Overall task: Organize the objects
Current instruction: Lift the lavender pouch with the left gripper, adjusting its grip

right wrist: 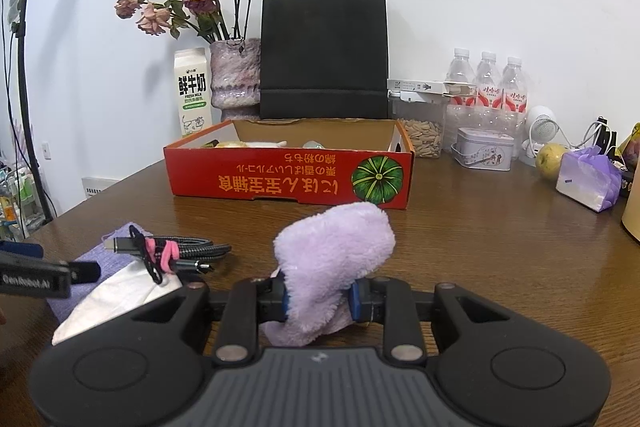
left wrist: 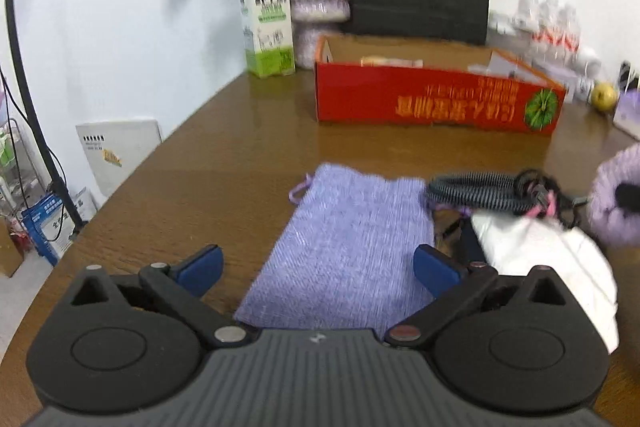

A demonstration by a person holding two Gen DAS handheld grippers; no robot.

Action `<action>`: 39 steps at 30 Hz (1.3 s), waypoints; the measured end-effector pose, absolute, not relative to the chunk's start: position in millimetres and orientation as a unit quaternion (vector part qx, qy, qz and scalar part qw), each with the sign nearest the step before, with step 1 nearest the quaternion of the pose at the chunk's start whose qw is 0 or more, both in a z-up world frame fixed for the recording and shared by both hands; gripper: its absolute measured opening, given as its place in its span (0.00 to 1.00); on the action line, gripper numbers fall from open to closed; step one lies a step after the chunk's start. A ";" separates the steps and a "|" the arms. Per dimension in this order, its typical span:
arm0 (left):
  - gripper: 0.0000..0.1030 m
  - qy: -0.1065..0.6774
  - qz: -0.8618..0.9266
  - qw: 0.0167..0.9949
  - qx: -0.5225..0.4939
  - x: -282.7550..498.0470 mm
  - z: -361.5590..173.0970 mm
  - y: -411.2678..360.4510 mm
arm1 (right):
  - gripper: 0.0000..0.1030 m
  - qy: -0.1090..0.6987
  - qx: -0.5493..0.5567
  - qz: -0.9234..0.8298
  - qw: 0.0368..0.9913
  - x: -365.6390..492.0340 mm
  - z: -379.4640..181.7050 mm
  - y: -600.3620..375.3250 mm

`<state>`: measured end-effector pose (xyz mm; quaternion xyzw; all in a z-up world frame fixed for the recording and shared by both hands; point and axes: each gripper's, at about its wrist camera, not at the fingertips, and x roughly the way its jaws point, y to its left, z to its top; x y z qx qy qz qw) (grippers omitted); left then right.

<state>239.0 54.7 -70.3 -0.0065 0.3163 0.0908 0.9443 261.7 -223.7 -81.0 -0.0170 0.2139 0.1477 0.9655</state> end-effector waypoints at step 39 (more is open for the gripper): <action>0.13 0.309 0.054 0.949 -0.004 226.3 -69.6 33.4 | 0.24 0.219 -0.006 0.151 0.964 261.9 -83.1 -225.9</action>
